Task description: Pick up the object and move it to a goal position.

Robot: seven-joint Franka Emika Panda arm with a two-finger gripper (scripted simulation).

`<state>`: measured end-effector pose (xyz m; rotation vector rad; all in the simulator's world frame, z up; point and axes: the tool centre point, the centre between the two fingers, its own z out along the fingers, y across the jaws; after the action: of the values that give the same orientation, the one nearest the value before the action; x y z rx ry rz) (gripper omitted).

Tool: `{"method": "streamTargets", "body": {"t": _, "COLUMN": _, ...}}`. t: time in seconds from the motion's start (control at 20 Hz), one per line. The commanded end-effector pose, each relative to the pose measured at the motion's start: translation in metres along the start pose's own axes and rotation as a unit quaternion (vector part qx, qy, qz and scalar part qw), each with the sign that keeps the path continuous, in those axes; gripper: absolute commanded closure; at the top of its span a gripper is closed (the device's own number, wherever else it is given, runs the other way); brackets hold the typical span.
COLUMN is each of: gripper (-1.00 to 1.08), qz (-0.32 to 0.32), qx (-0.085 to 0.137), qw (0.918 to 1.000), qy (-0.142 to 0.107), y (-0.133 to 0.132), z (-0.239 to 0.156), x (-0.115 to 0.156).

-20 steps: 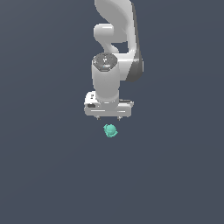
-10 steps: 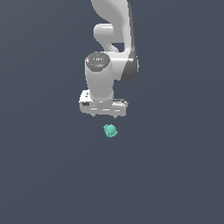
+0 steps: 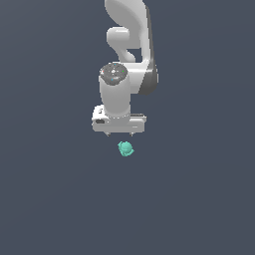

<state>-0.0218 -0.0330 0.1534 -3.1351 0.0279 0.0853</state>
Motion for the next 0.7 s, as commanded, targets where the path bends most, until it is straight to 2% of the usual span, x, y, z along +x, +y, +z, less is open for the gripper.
{"method": "streamTargets", "body": {"t": 0.0, "gripper": -0.92, "qz": -0.021, "qx": -0.001, "qw": 0.9998, "qy": 0.002, "y": -0.002, "z": 0.005, "x": 0.001}}
{"method": "streamTargets", "body": {"t": 0.3, "gripper": -0.92, "qz": -0.094, "qx": -0.004, "qw": 0.9955, "qy": 0.009, "y": -0.008, "z": 0.023, "x": 0.002}}
{"method": "streamTargets", "body": {"t": 0.65, "gripper": -0.92, "qz": -0.189, "qx": -0.008, "qw": 0.9818, "qy": 0.018, "y": -0.017, "z": 0.046, "x": 0.004}}
